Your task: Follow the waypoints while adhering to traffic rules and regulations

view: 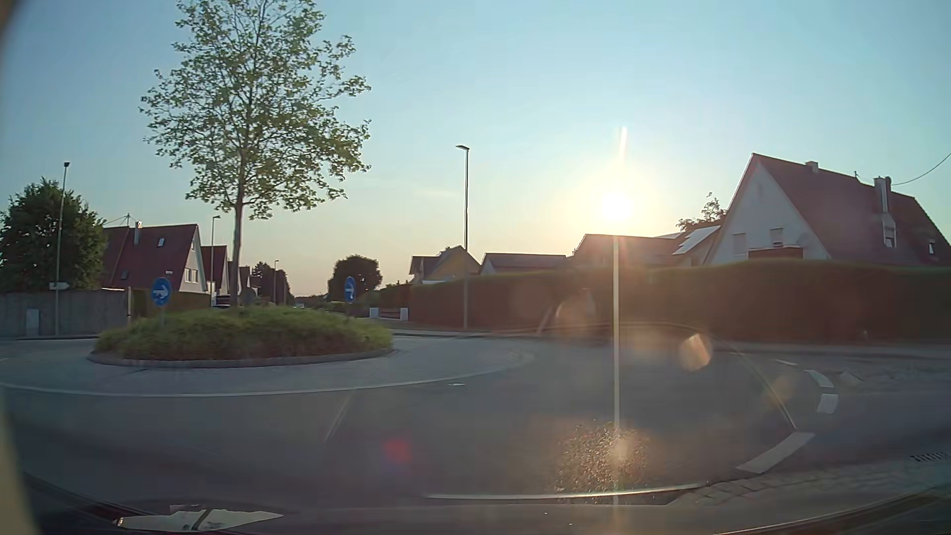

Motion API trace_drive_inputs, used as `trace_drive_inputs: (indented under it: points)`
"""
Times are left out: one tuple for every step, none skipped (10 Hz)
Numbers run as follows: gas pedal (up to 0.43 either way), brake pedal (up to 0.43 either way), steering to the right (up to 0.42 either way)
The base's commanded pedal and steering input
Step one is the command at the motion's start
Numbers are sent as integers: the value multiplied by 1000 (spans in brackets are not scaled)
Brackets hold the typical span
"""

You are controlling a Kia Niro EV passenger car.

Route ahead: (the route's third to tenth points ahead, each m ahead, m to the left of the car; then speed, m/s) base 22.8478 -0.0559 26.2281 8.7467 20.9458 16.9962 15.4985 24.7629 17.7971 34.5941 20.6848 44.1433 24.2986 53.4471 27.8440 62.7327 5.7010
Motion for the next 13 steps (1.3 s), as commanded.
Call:
trace_drive_inputs:
  points:
    - [67, 18, 250]
    - [67, 18, 247]
    - [67, 18, 243]
    - [67, 18, 229]
    - [79, 18, 215]
    - [87, 18, 192]
    - [98, 18, 161]
    - [130, 18, 132]
    - [150, 12, 103]
    - [150, 18, 72]
    - [150, 18, 35]
    - [150, 12, -6]
    - [150, 18, -59]
